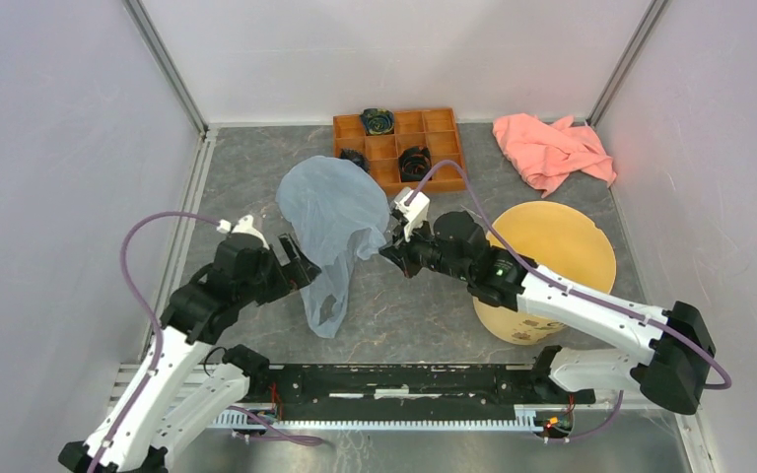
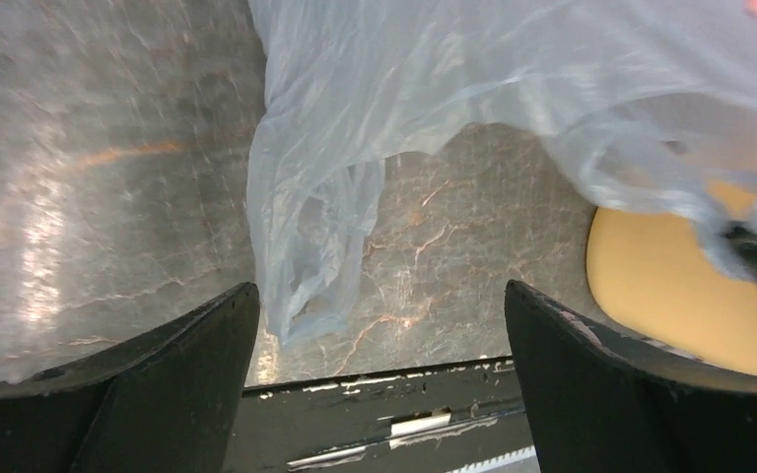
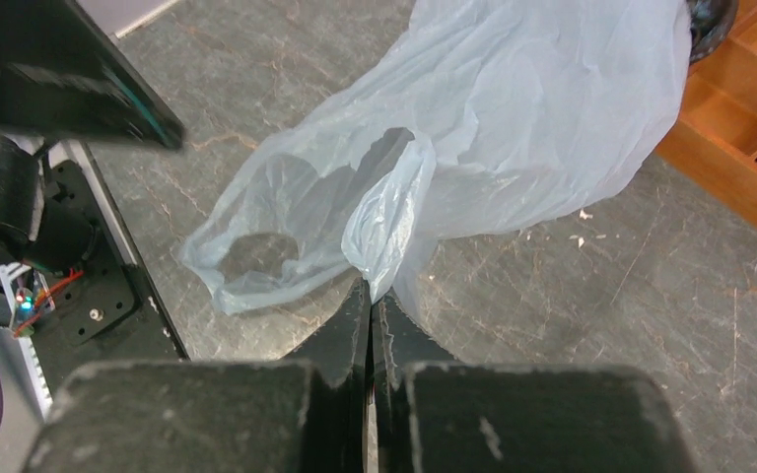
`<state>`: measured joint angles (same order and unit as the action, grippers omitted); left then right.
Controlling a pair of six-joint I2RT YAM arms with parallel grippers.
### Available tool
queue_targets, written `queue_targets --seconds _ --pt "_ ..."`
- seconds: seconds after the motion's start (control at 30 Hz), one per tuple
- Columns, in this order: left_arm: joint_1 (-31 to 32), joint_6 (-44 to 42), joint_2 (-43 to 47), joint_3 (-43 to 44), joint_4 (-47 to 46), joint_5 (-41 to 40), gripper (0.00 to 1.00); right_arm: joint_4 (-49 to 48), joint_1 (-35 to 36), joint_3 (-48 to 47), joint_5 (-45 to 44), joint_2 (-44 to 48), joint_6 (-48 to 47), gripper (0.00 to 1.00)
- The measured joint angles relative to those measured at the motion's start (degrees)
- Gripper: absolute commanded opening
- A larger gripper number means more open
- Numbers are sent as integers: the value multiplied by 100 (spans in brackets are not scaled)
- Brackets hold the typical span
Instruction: Put the trash bags into the trash bin
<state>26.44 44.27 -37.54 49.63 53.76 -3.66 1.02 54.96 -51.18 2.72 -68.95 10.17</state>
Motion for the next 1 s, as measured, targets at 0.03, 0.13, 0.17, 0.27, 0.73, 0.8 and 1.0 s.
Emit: queue_targets --seconds 0.03,0.13,0.17,0.27,0.73,0.8,1.0 --pt "0 94 -37 -190 -140 74 100 7 0 -50 -2 -4 -2 1" --pt "0 479 -133 -1126 -793 459 100 4 0 -214 -20 -4 -11 1" --pt "0 595 -181 -1388 -909 540 100 11 0 -264 -20 -9 -13 1" --pt "4 907 -378 -1967 -1150 573 100 39 0 -348 -20 -13 -17 1" --pt "4 1674 -994 -2107 -1947 -306 2 780 52 -444 -275 -52 -238 8" --pt "4 1567 -981 -1554 -1515 -704 3 1060 153 -601 -354 -87 -315 10" --pt "0 616 -664 22 -1141 -1296 3 1478 664 -671 -758 -203 -376 18"
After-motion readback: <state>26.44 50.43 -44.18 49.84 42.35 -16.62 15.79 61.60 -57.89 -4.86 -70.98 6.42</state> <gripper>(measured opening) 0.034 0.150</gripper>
